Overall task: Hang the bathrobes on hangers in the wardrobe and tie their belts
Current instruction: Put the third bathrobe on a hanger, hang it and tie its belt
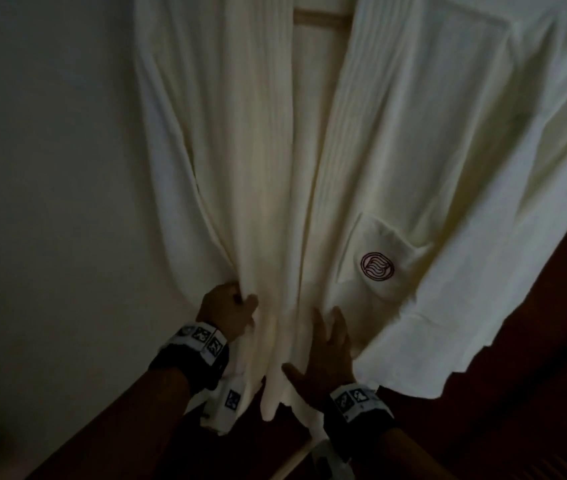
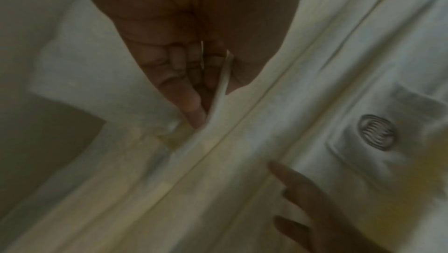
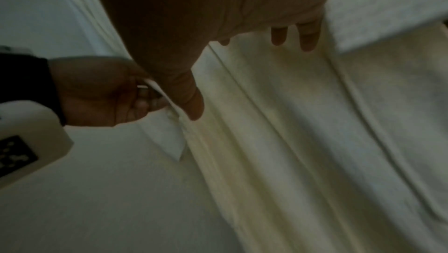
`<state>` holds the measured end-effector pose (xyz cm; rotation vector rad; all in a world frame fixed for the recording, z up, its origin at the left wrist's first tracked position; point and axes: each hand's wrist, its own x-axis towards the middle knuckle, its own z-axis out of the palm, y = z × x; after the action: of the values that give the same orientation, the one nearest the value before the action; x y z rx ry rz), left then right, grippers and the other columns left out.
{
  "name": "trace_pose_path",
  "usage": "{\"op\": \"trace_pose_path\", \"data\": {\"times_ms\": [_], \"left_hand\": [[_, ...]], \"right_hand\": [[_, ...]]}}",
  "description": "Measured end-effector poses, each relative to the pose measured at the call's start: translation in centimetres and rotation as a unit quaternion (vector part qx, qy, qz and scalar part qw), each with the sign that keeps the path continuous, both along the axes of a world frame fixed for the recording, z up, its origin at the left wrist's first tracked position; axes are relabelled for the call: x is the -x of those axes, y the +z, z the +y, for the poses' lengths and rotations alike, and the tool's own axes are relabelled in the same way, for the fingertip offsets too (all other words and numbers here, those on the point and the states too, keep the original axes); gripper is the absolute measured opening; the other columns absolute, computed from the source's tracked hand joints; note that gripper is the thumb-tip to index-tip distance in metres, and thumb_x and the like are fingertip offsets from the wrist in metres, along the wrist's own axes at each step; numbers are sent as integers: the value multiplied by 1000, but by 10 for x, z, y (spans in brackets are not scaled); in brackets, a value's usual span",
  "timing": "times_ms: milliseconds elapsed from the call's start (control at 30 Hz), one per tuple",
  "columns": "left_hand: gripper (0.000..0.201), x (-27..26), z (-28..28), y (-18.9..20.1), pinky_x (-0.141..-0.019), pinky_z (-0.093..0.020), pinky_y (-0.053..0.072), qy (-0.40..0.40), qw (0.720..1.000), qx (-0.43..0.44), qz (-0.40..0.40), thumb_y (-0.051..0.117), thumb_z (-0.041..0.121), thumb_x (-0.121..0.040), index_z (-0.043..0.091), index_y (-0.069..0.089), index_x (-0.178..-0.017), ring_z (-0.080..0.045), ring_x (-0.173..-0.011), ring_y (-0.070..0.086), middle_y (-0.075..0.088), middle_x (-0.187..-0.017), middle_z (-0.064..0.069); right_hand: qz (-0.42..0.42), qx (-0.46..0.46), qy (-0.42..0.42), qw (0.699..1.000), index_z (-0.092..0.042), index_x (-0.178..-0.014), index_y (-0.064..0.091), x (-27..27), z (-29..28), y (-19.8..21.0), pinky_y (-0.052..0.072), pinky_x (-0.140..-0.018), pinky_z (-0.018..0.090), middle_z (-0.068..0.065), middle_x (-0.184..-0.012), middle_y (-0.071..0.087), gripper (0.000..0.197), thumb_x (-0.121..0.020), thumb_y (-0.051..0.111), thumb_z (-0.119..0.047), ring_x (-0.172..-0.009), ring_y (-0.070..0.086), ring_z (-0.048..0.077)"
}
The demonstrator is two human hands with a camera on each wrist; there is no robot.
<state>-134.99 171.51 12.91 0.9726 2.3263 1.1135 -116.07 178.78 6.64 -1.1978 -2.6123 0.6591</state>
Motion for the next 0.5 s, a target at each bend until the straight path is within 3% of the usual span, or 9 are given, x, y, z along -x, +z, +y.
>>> {"op": "trace_pose_path", "data": {"times_ms": [100,167,200,267,333,400,433,467,500], "left_hand": [[26,-33,-12,15,-49,-30,55,-71,994,16,-86,58,33,-92,10,68,-85,-24,-59,70,72,-68,-8],[28,-49,-18,24,-46,-27,50,-118,979,14,-166,60,31,-91,6,68,-80,-28,-60,70,73,-73,-10],[25,-54,-20,26,-46,-26,49,-132,970,-3,-205,62,28,-90,5,69,-84,-28,-62,70,74,-78,-9],[14,-52,-22,23,-50,-27,51,-102,958,-51,-263,63,24,-88,15,69,-98,-28,-71,72,74,-90,-5],[22,-36,-19,7,-56,-34,54,24,949,-129,-286,63,20,-87,25,64,-108,-29,-86,70,70,-103,-4],[38,-19,-20,-14,-73,-39,57,135,952,-191,-198,65,19,-83,25,56,-119,-27,-109,61,60,-124,-2],[55,-14,-23,-22,-90,-40,52,158,961,-188,-125,67,20,-81,24,47,-133,-24,-126,49,49,-139,1],[76,-12,-25,-31,-106,-39,39,179,968,-166,-62,69,22,-81,23,29,-146,-19,-137,33,32,-151,2],[94,-12,-26,-37,-115,-38,26,208,969,-132,-31,71,24,-81,22,10,-152,-18,-143,19,14,-158,1]], "right_hand": [[-15,40,0,999,-38,-147,-21,13,-6,-17,14,-118,53,5,-154,-30,129,-59,64,-79,-146,-8,32],[-24,48,-25,998,-37,-150,-11,25,-10,-27,16,-116,54,2,-157,-21,131,-50,55,-89,-146,-6,30],[-17,43,-37,998,-36,-150,3,30,-10,-31,19,-115,52,2,-158,-10,122,-52,49,-90,-146,0,30],[34,48,-44,997,-27,-141,37,34,-5,-36,28,-110,43,7,-150,26,83,-73,41,-76,-140,24,33],[105,91,-55,989,-15,-134,49,31,2,-31,35,-102,34,12,-133,52,58,-91,37,-51,-126,47,34],[140,130,-97,977,-13,-138,45,23,8,-26,40,-95,29,15,-127,59,43,-99,43,-31,-117,55,34],[153,131,-118,972,-14,-140,43,19,10,-26,41,-94,30,16,-126,60,43,-99,44,-25,-115,56,34],[164,127,-132,969,-14,-141,41,14,12,-25,42,-95,33,19,-126,59,44,-98,45,-22,-114,56,36],[170,130,-143,966,-13,-143,38,7,13,-25,42,-97,36,22,-127,58,46,-98,44,-21,-114,55,38]]}}
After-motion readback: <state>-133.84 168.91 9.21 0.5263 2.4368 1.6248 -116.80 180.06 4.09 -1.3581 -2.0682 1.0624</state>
